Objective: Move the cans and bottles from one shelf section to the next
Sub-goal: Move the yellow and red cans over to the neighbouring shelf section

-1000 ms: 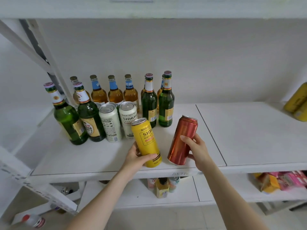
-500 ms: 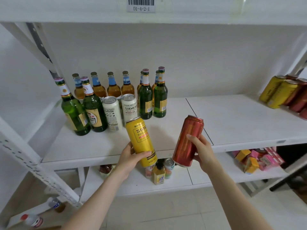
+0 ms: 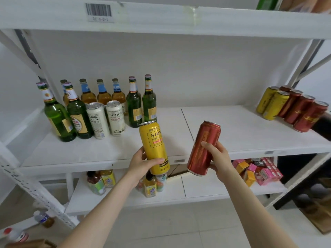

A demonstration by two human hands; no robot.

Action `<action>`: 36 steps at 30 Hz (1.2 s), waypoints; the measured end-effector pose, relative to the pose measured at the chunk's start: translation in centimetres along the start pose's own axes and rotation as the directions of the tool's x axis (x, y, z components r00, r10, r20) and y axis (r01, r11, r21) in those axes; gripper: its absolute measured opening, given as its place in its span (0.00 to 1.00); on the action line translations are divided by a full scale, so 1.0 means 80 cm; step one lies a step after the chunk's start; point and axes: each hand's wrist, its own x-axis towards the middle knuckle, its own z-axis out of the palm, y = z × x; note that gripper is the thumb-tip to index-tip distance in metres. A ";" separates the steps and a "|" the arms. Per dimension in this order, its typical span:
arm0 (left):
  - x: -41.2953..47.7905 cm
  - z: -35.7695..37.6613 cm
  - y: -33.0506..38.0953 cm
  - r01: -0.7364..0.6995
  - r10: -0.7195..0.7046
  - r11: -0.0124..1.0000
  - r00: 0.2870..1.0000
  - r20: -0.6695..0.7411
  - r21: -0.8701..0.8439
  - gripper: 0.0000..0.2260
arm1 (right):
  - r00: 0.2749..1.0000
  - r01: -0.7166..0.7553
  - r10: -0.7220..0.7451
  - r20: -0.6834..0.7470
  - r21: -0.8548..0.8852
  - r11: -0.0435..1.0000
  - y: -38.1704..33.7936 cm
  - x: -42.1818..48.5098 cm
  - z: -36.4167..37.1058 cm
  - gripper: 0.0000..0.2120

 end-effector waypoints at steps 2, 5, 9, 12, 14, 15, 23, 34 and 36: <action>-0.006 0.031 0.001 0.008 -0.008 1.000 1.000 -0.013 0.001 0.40 | 1.000 0.000 0.000 0.009 -0.015 1.000 -0.008 -0.002 -0.030 0.16; -0.016 0.081 0.001 0.019 -0.019 1.000 1.000 -0.018 0.004 0.43 | 1.000 -0.006 0.006 0.013 -0.031 1.000 -0.018 -0.005 -0.081 0.18; -0.021 0.149 -0.001 0.013 -0.012 1.000 1.000 0.018 -0.029 0.42 | 0.999 -0.022 0.023 0.026 -0.033 0.999 -0.025 -0.009 -0.148 0.25; -0.013 0.197 0.001 0.012 -0.010 0.999 0.999 0.049 -0.030 0.39 | 0.999 -0.030 0.030 0.024 -0.040 0.999 -0.029 -0.004 -0.194 0.23; 0.000 0.227 0.006 0.020 -0.018 0.999 0.998 0.067 -0.027 0.38 | 1.000 -0.027 0.027 0.016 -0.034 0.999 -0.033 0.002 -0.223 0.20; 0.008 0.241 0.009 0.017 -0.015 0.999 0.997 0.074 -0.027 0.35 | 1.000 -0.024 0.024 0.011 -0.021 0.999 -0.034 0.007 -0.237 0.18; 0.097 0.371 0.038 -0.022 0.020 1.000 0.989 0.149 0.015 0.34 | 0.999 -0.009 0.009 -0.050 0.005 1.000 -0.057 0.080 -0.356 0.14; 0.179 0.599 0.062 -0.031 0.024 0.998 0.986 0.163 0.046 0.38 | 0.999 0.016 -0.016 -0.042 -0.002 1.000 -0.090 0.164 -0.551 0.27; 0.181 0.637 0.065 -0.034 0.028 0.998 0.989 0.146 0.043 0.37 | 1.000 0.013 -0.013 -0.015 -0.011 1.000 -0.094 0.175 -0.585 0.26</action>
